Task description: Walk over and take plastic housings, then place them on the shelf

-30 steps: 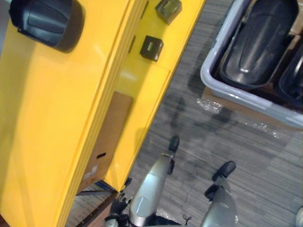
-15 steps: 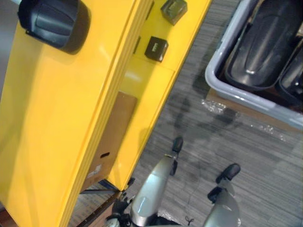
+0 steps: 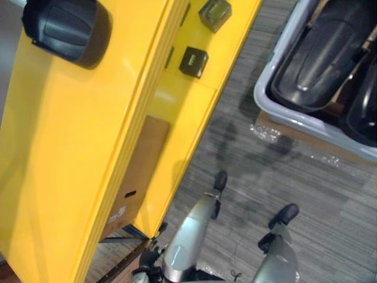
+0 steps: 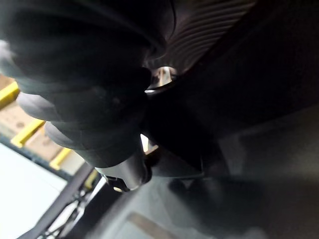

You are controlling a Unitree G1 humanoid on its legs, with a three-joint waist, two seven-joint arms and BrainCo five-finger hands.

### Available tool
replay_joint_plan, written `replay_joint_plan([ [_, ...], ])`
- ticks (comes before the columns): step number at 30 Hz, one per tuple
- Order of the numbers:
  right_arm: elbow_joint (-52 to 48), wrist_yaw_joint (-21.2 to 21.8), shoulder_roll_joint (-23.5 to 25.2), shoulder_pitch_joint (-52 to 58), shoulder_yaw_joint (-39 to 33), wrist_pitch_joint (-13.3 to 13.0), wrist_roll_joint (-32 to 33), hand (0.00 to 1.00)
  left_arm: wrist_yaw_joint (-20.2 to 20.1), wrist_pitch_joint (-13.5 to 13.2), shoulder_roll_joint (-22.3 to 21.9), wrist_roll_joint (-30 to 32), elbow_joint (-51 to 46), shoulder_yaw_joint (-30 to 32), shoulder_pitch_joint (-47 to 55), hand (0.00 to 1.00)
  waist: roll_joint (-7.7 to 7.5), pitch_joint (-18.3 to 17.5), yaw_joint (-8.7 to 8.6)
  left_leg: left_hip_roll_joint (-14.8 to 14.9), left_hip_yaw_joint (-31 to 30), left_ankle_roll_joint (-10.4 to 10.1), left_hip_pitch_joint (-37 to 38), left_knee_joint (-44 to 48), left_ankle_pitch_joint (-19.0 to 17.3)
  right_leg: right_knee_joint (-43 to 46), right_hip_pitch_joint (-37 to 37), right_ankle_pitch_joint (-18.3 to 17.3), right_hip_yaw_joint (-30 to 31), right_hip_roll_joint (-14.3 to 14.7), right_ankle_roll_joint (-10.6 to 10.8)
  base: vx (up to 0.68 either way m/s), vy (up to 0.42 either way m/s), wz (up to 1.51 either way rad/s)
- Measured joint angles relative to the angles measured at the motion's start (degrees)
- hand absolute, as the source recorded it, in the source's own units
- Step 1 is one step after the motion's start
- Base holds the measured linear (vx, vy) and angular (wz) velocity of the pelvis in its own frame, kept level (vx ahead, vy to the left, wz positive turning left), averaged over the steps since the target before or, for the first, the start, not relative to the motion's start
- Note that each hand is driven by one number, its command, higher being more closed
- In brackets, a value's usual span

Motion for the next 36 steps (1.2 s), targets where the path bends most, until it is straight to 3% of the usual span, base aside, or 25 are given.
replay_joint_plan([
  [16,0.02,-3.04,-0.27,-0.06,-0.11,0.74,-2.25,1.0,1.14,-0.9,1.46,0.03,-4.67,0.34,0.02,0.0,-0.4,0.28,-3.4,0.52,0.86,0.01,1.93,-0.96,0.0,-0.81,1.23,0.44,0.73,0.37,-0.08,-0.02,-0.012,-0.03],
  [22,-0.71,-3.03,-0.76,-0.49,-0.1,0.75,-3.48,1.0,2.52,-4.34,2.29,2.02,-8.76,1.16,0.02,0.0,-2.12,1.49,-5.12,1.33,1.45,-0.04,2.97,-0.93,-0.04,-1.11,1.91,0.89,1.19,1.09,-0.71,-0.06,-0.021,-0.09],
  [29,-1.16,-2.58,-2.41,-0.9,-0.07,0.67,-3.5,1.0,5.81,-7.13,3.66,5.87,-24.37,-1.78,-1.05,0.0,-2.89,2.02,-6.47,2.2,1.68,-0.16,3.1,-0.79,0.06,-1.82,2.07,1.51,1.6,1.98,-1.35,-0.06,-0.018,-0.06],
  [34,-2.04,-2.76,-2.41,-0.7,-0.32,0.28,-5.7,1.0,6.15,-7.26,3.87,14.51,-45.19,-2.61,-1.06,0.0,-3.41,2.37,-7.58,2.38,1.65,-0.27,4.22,-1.04,0.16,-1.8,3.08,1.63,1.72,2.14,-1.19,-0.01,-0.008,-0.01],
  [36,-2.86,-2.82,-2.44,-0.23,-1.22,-1.21,-7.42,1.0,5.84,-7.34,4.98,17.84,-55.86,-2.25,-1.66,0.0,-3.5,2.43,-7.87,2.34,1.56,-0.34,5.34,-1.83,0.39,-1.86,4.03,1.62,1.45,2.1,-1.19,-0.04,-0.008,0.05],
])
